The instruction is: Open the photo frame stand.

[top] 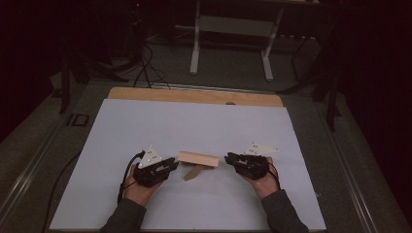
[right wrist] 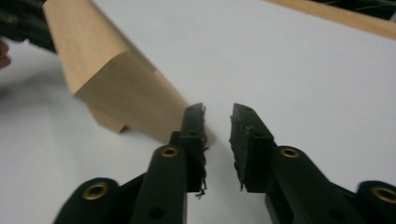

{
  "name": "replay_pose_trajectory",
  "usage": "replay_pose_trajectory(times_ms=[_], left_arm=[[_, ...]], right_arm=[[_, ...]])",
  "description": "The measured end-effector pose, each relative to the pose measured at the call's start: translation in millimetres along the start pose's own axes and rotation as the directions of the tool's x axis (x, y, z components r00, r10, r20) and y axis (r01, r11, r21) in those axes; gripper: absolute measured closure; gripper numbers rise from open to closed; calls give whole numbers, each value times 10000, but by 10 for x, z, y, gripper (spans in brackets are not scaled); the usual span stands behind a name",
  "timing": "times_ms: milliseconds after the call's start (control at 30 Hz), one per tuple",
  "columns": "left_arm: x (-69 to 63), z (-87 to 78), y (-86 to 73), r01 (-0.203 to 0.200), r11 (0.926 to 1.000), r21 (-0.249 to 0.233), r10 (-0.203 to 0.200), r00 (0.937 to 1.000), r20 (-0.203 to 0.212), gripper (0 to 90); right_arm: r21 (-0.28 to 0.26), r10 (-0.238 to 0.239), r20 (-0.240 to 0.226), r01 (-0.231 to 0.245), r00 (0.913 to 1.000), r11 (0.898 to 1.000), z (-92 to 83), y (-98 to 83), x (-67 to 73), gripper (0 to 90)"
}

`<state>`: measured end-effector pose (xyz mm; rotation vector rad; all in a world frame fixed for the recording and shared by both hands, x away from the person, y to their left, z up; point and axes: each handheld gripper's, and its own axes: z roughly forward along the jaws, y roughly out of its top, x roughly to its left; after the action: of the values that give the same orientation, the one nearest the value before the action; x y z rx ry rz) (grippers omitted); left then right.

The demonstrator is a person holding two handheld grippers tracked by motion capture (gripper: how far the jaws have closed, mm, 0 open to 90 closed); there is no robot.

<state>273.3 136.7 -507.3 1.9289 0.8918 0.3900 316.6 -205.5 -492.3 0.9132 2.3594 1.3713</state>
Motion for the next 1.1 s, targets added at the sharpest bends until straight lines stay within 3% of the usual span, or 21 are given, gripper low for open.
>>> replay_pose_trajectory(times_ms=[200,467,733,900,1100], left_arm=[[-27,26,9,-145,9999,95,145,9999,43,835],[-37,43,14,-166,9998,103,167,9998,-59,893],[-51,33,7,-216,9997,130,217,9997,-105,896],[-69,13,-5,-198,9998,71,198,9998,21,898],[-111,25,-21,-326,9993,155,323,9993,172,898]], right_arm=[[-294,339,139,-335,9993,9990,58,13,1,893],[-282,396,168,-391,9991,9988,150,25,38,897],[-362,493,270,-483,9984,9982,212,34,48,897],[-436,820,231,-809,9964,9958,251,32,16,897],[-404,843,83,-839,9964,9957,327,55,43,897]])
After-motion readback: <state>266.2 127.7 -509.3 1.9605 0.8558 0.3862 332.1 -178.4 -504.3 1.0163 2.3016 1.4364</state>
